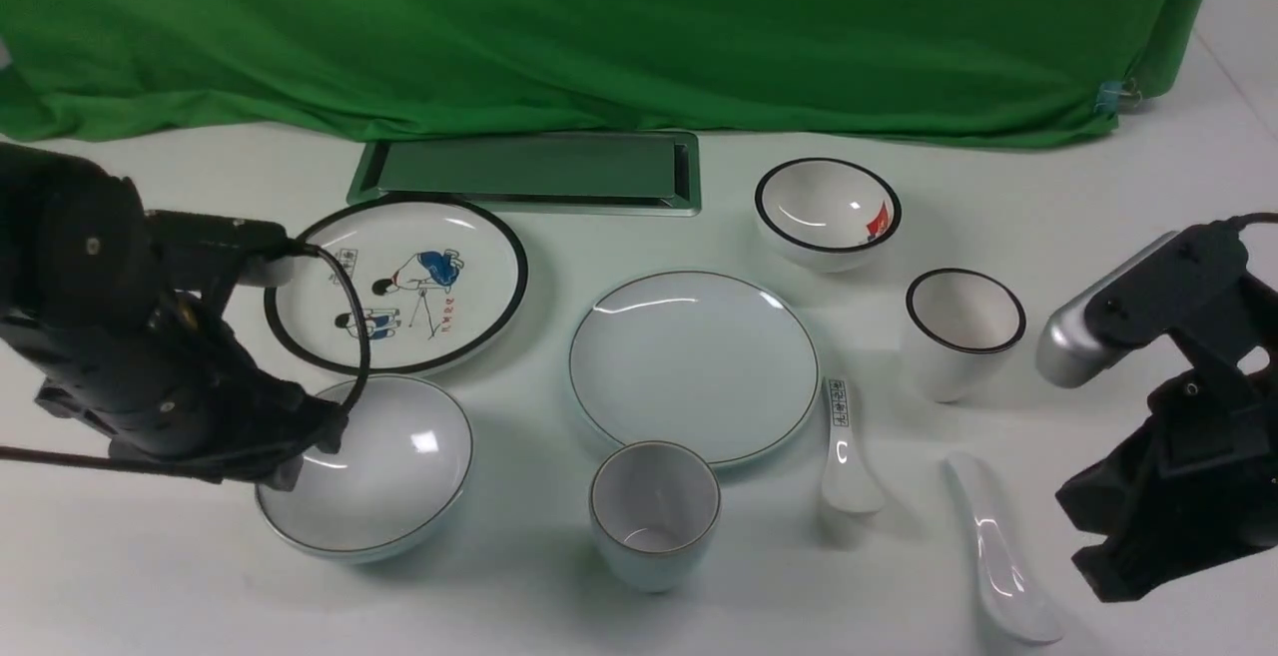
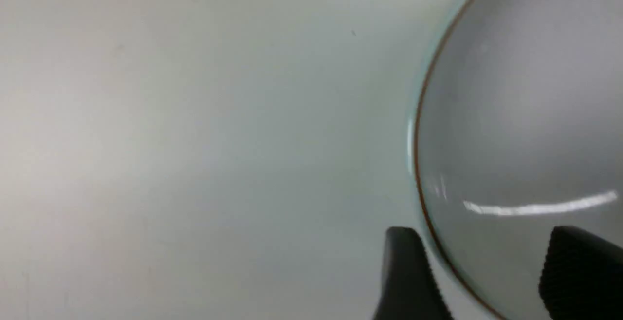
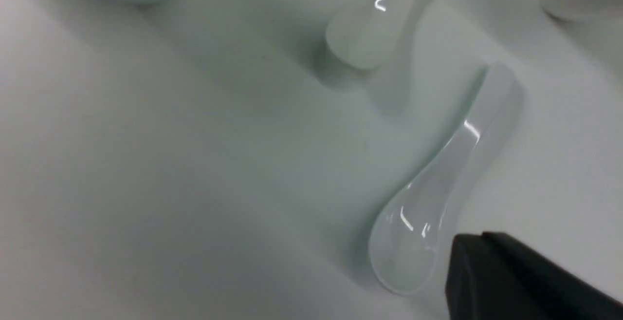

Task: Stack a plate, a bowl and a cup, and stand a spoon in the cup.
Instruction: Use the left arm to grab a blue rice bowl, then use the left arm to put the blue rice bowl into the blue large plate in the middle, then use the left arm to grab a blue teacup

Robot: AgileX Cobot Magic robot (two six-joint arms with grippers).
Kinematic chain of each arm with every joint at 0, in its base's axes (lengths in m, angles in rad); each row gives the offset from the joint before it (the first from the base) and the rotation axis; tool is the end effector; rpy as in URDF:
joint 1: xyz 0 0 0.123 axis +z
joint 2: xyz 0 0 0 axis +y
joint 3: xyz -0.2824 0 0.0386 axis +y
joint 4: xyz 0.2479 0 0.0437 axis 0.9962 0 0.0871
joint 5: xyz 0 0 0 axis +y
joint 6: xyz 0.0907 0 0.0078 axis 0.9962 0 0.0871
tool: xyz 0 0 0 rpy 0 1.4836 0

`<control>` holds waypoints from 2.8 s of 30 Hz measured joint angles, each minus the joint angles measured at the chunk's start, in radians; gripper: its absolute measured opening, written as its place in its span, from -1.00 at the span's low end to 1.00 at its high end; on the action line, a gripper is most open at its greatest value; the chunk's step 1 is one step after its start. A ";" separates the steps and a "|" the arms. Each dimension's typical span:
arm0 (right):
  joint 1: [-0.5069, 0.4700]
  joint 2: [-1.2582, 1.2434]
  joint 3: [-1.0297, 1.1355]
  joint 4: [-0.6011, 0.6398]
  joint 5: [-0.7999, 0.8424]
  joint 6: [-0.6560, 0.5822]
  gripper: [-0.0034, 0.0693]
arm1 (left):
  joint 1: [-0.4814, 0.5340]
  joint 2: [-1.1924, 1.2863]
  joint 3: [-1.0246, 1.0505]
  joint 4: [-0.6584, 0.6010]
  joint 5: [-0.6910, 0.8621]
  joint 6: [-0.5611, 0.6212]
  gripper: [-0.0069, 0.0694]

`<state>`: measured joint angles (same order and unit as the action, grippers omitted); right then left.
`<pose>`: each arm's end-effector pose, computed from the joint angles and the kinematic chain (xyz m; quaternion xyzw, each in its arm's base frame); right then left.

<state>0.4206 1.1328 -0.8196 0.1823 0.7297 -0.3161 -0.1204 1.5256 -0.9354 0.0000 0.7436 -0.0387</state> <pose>0.1937 0.0987 0.2869 -0.2986 0.9021 0.0940 0.2970 0.2829 -0.0342 0.2189 0.0403 0.9861 -0.0128 0.1609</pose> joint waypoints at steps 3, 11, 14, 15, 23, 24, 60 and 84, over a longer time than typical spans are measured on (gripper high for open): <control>0.001 0.000 0.000 0.000 -0.049 0.000 -0.85 | 0.006 0.043 -0.001 0.000 -0.054 -0.020 0.23; 0.001 0.000 0.000 0.000 -0.162 -0.001 -0.83 | 0.006 0.156 -0.002 0.000 -0.140 -0.026 -0.39; 0.003 0.000 0.000 0.000 -0.167 -0.001 -0.83 | 0.009 0.143 -0.010 -0.020 -0.157 -0.023 -0.69; 0.003 0.000 0.000 0.000 -0.168 -0.001 -0.83 | 0.009 0.131 -0.012 -0.024 -0.153 -0.013 -0.73; 0.005 0.000 -0.018 0.000 -0.168 0.001 -0.80 | -0.035 -0.013 -0.054 -0.191 -0.080 0.182 -0.84; 0.005 0.000 -0.030 0.000 -0.164 0.004 -0.79 | -0.056 -0.024 -0.074 -0.239 -0.080 0.216 -0.84; 0.005 0.001 -0.234 -0.007 -0.014 -0.022 -0.70 | -0.182 0.629 -0.788 -0.438 0.104 0.383 -0.32; 0.005 0.001 -0.234 -0.028 0.016 -0.022 -0.57 | -0.507 0.317 -0.525 -0.098 0.347 0.201 0.20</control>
<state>0.4252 1.1339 -1.0541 0.1544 0.7452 -0.3377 -0.6278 1.8422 -1.4599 -0.0979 1.0908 0.1621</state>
